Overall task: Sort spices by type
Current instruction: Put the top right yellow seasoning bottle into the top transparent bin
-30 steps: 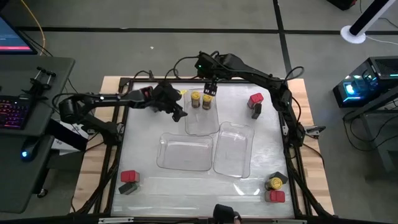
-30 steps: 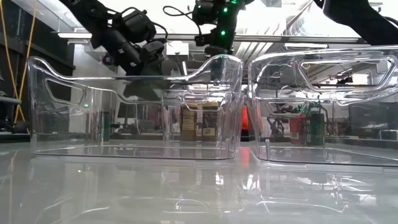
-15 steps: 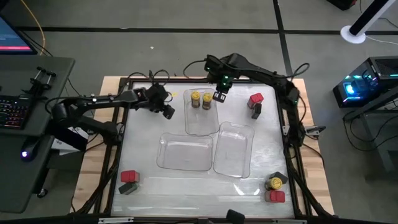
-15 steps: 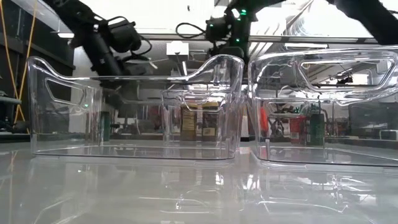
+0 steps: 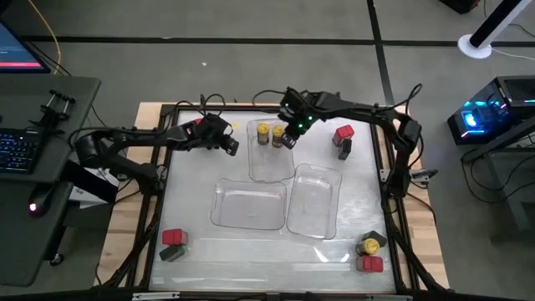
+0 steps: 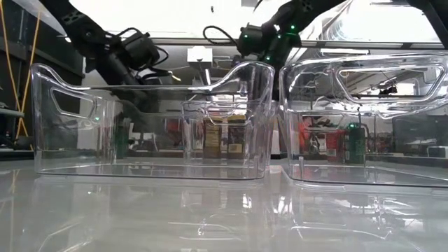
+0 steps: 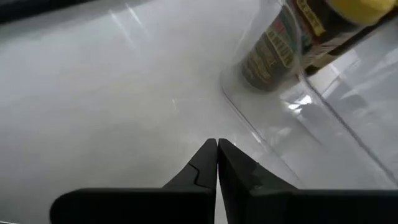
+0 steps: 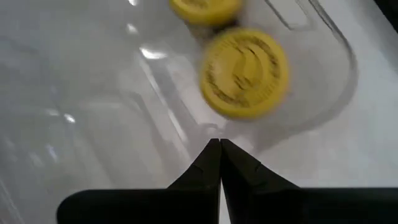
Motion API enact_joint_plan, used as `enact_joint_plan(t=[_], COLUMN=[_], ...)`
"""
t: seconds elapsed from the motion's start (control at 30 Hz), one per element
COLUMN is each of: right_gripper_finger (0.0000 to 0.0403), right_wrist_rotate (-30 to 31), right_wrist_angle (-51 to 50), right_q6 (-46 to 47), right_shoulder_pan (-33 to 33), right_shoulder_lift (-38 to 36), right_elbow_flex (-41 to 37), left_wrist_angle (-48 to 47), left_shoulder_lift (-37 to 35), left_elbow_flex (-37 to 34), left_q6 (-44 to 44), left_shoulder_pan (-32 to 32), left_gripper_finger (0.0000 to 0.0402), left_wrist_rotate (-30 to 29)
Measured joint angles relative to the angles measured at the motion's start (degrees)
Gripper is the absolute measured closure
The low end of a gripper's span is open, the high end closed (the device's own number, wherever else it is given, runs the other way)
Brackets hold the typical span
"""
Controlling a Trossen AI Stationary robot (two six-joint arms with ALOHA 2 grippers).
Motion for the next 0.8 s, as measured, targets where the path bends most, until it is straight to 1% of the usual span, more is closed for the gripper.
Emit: enact_joint_plan(t=[0.13,0.3,0.63,0.8], right_gripper_finger=[0.0402,0.0402,0.0403,0.0403], right_wrist_rotate=[3.8,3.4,3.8,5.0], right_wrist_angle=[0.4,0.8,4.9,7.9], right_q6=[0.8,1.1,1.3,1.7], right_shoulder_pan=[0.6,0.6,0.8,0.7], right_shoulder_lift=[0.0,0.7,2.7,2.7], right_elbow_flex=[-1.0,-1.0,-1.0,-1.0], left_wrist_angle=[1.4,5.0,6.1,6.4], left_shoulder_lift=[0.5,0.6,0.6,0.6], left_elbow_flex=[-0.1,-0.3,-0.2,-0.2], left_q6=[3.9,7.8,8.2,8.1], left_shoulder_pan=[0.7,0.6,0.6,0.3], left_gripper_finger=[0.0401,0.0401,0.0401,0.0401], left_wrist_rotate=[0.5,1.0,0.9,2.3])
